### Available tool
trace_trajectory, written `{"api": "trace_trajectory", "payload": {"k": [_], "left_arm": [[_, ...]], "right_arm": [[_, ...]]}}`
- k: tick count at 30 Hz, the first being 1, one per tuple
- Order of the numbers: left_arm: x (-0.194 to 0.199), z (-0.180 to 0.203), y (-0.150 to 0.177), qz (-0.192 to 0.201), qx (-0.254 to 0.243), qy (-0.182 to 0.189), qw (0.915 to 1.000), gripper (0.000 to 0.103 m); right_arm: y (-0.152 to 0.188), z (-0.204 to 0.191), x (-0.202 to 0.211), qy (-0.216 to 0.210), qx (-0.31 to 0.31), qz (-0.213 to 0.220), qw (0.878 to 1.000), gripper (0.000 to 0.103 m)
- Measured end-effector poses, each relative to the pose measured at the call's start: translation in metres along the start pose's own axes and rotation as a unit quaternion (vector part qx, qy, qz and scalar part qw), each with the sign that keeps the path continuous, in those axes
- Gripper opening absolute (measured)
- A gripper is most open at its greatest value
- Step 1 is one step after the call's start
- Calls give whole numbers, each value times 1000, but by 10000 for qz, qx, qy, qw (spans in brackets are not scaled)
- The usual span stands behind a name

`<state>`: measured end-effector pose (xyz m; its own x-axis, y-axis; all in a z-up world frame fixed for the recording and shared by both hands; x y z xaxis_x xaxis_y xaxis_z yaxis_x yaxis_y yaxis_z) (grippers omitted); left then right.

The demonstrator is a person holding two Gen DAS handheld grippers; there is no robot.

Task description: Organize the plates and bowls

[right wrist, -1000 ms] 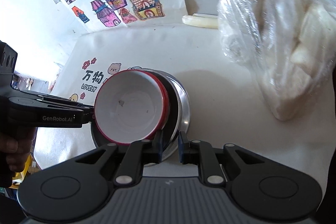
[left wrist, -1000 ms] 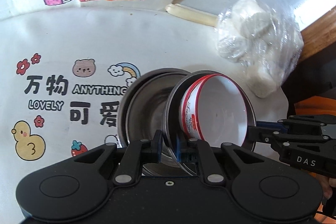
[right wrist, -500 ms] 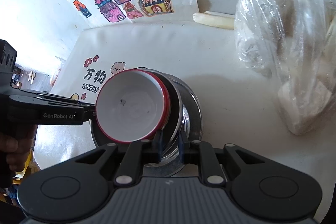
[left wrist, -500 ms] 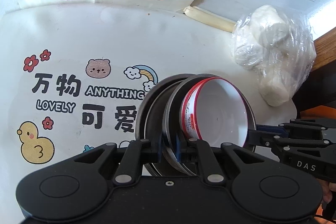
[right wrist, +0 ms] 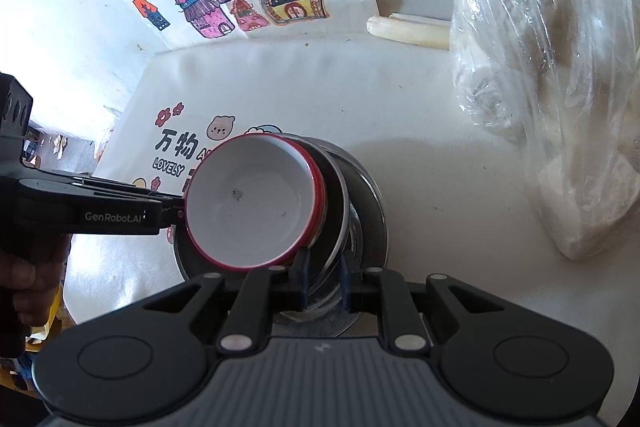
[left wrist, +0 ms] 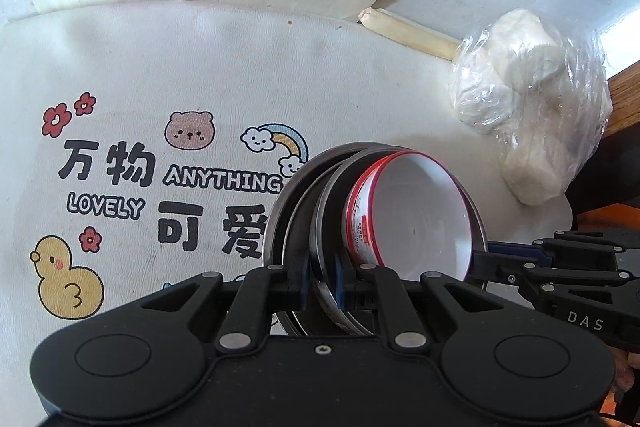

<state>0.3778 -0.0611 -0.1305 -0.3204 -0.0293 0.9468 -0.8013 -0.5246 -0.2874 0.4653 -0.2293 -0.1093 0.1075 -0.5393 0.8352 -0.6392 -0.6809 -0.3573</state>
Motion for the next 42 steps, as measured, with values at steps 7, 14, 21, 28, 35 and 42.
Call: {"api": "trace_trajectory", "payload": {"k": [7, 14, 21, 28, 35, 42], "left_arm": [[-4, -2, 0, 12, 13, -38, 10000, 12], [-4, -1, -1, 14, -19, -64, 10000, 12], [-2, -2, 3, 49, 41, -208, 9998, 13], [9, -1, 5, 181, 39, -312, 9993, 18], [21, 2, 13, 342, 117, -687, 9970, 34], [42, 3, 26, 636, 443, -958, 9924, 77]], "right_arm": [[1, 1, -2, -20, -30, -20, 10000, 17], [2, 1, -1, -30, -33, 4, 10000, 17], [6, -3, -1, -98, -42, 13, 9999, 20], [9, -7, 1, -98, 16, 47, 9999, 25], [16, -10, 12, -73, 137, 158, 9998, 41], [26, -8, 32, -92, 241, 374, 9990, 63]]}}
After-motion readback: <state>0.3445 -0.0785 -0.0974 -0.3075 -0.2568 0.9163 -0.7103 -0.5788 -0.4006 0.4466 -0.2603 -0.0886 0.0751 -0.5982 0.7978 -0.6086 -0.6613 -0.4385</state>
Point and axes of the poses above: each gripper's, at about its wrist camera, not at the fingertips, and x roughly against the way its jaws point, z to its right, y to its underside, the point moved 4 cm from there along -x, roughly the way its jaws point, and after that the axes turned 11 degrees about -y, right-handed, at the moved point
